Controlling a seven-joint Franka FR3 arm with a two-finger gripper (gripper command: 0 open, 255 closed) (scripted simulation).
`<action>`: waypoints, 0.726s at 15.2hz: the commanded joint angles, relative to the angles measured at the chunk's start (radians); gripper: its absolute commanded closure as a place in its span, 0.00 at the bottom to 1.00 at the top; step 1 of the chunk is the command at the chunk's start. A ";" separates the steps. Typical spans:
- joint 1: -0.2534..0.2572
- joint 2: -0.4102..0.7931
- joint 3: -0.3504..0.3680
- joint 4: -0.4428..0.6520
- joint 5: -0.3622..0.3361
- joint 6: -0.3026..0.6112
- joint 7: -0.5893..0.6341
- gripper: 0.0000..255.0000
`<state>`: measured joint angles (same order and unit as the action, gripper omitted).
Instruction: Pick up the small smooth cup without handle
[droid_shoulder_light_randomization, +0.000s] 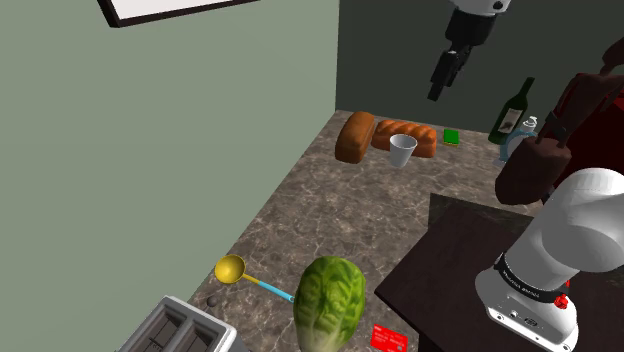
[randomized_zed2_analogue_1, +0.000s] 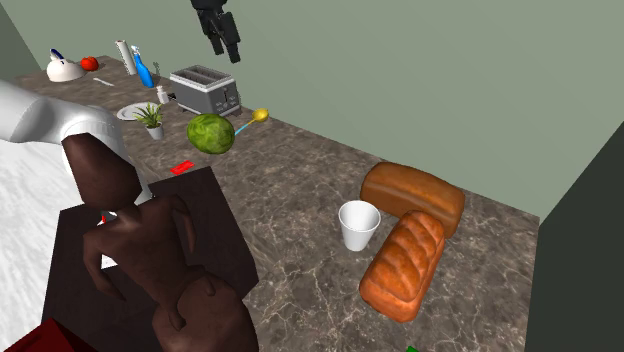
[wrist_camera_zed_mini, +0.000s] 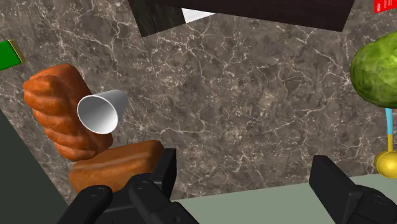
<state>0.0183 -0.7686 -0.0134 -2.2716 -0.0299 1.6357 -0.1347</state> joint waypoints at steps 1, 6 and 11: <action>0.000 0.000 0.000 0.000 0.000 0.000 0.000 0.00; -0.020 0.054 -0.048 -0.098 -0.048 0.152 -0.055 0.00; -0.042 0.142 -0.098 -0.164 -0.094 0.310 -0.106 0.00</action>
<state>-0.0188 -0.6412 -0.0998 -2.4173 -0.1134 1.9101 -0.2287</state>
